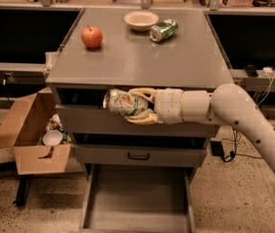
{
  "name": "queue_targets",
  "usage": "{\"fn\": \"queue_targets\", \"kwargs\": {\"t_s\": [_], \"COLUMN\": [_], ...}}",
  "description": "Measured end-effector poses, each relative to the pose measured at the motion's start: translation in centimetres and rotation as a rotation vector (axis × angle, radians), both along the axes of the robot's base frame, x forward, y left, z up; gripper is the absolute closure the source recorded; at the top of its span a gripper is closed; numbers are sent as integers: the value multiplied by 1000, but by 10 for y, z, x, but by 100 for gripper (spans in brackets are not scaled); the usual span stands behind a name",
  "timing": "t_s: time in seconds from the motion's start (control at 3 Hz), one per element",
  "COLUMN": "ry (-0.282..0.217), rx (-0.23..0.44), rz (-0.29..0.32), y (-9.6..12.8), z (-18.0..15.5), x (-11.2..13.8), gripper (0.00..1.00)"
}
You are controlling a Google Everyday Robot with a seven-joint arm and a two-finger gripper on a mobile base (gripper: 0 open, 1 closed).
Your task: Pick 7up can from bottom drawer and place on counter
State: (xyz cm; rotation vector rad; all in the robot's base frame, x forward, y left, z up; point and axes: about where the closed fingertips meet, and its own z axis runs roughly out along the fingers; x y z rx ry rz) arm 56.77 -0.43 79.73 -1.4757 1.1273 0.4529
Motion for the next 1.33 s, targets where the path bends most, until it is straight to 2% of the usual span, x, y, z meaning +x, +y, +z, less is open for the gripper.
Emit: {"fn": "queue_targets", "kwargs": {"t_s": [0.33,1.0,1.33], "ry": [0,-3,66], "rx": [-64,-148,-163], "rz": [-80,-131,-146], "y": [-19,-34,-46], "z": [43,98,99], "x": [39,86,119], "gripper": [100,100,100]}}
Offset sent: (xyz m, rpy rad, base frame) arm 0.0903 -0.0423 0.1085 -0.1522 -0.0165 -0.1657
